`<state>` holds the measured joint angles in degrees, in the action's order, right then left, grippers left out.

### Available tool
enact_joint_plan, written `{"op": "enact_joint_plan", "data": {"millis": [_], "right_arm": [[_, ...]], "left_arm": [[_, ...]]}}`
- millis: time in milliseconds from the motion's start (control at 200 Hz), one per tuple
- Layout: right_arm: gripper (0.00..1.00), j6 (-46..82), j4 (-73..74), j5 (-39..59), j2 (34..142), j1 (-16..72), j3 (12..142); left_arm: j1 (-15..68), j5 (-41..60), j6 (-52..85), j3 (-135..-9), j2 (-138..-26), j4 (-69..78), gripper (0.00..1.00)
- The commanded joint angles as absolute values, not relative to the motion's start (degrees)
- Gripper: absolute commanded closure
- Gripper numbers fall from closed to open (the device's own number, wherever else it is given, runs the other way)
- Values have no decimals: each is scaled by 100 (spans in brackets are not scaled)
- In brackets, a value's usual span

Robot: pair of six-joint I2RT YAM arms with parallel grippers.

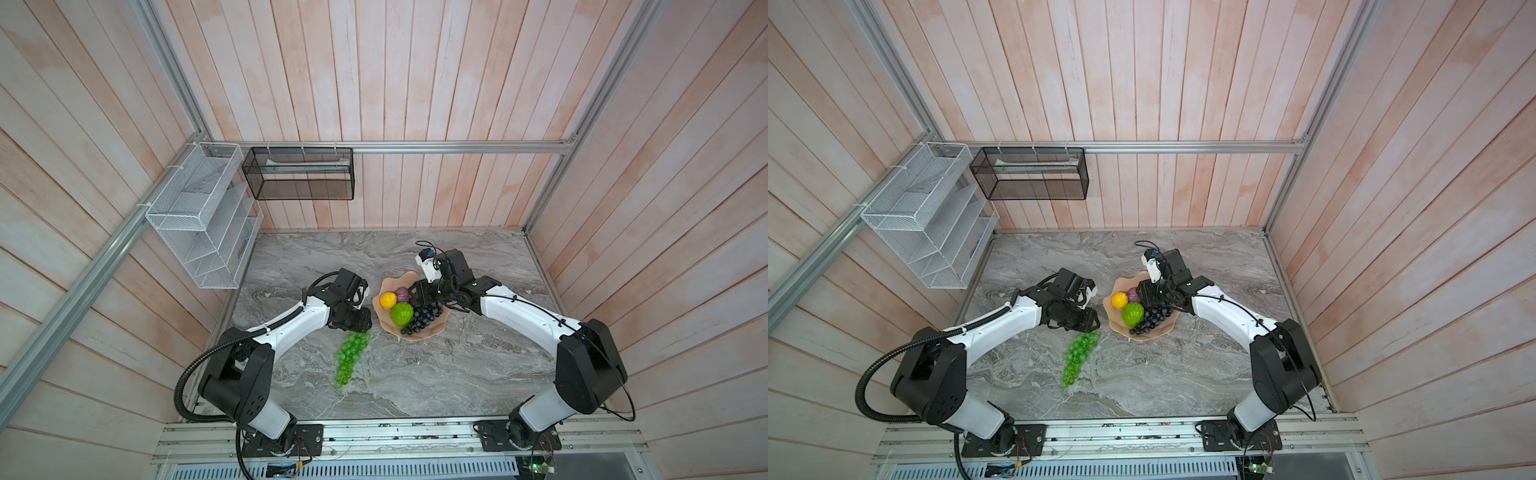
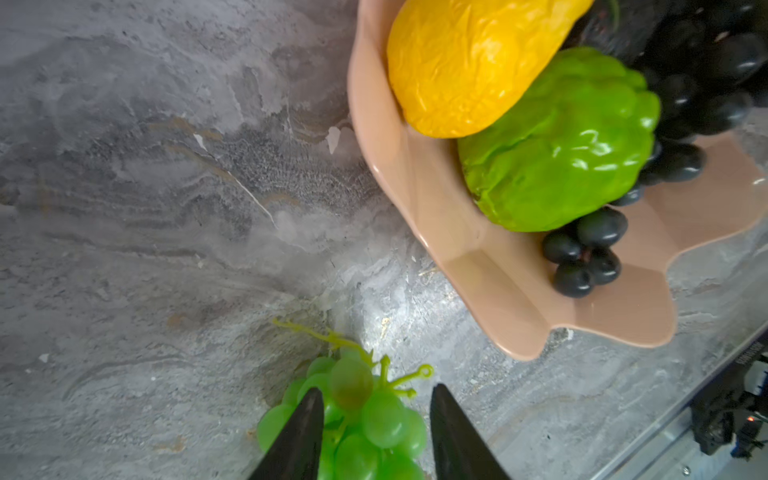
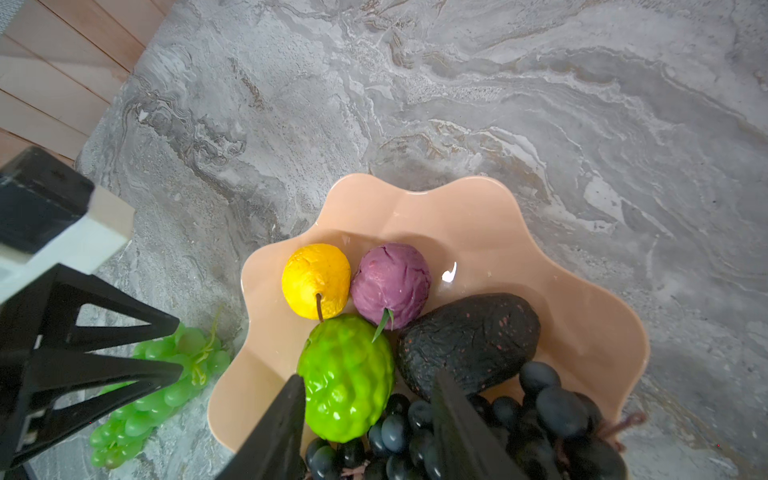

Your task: Place and organize the fake fruits in the fruit bowl

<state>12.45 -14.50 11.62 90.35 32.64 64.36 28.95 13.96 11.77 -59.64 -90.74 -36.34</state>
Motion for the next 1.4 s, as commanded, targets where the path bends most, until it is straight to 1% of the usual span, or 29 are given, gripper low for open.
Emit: {"op": "enact_joint_plan", "data": {"millis": [0,125,175,260,355,475,560,595,1080,1190,1200,1215,1245,1265,1330,1395], "right_arm": [[50,1274,-1371,1044,8842,3304,6315],[50,1257,-1389,1010,8833,3296,6303],[50,1248,-1389,1011,8848,3295,6309],[50,1239,-1390,1011,8876,3295,6335],[50,1223,-1397,1037,8913,3296,6385],[50,1199,-1429,1037,8935,3296,6434],[50,1194,-1418,1029,8921,3296,6434],[50,1193,-1408,1019,8920,3296,6436],[50,1291,-1296,1041,8797,3303,6275],[50,1314,-1226,1076,8798,3300,6281],[50,1317,-1218,1080,8798,3301,6277],[50,1318,-1210,1093,8802,3302,6276],[50,1318,-1208,1112,8814,3300,6282],[50,1318,-1211,1118,8822,3306,6291],[50,1311,-1235,1134,8841,3318,6319],[50,1316,-1236,1134,8812,3315,6291]], "left_arm": [[2936,1141,994,-6133,-9212,-3543,55],[2944,1053,975,-6148,-9390,-3571,56],[2944,1014,976,-6127,-9421,-3556,59],[2944,1011,991,-6091,-9448,-3516,69],[2944,1036,1033,-6049,-9483,-3450,76],[2944,1037,1081,-6012,-9441,-3425,90],[2944,1078,1081,-5986,-9359,-3462,96],[2944,1104,1088,-5957,-9307,-3464,100],[2821,1691,1448,-5718,-8059,-3714,100],[2821,1522,1454,-5685,-8060,-3774,100],[2821,1486,1447,-5691,-8073,-3765,98],[2821,1446,1449,-5695,-8101,-3767,93],[2821,1381,1429,-5703,-8169,-3760,80],[2821,1351,1410,-5711,-8226,-3750,74],[2817,1295,1312,-5692,-8401,-3684,64],[2813,1232,1220,-5656,-8546,-3621,63]]}}
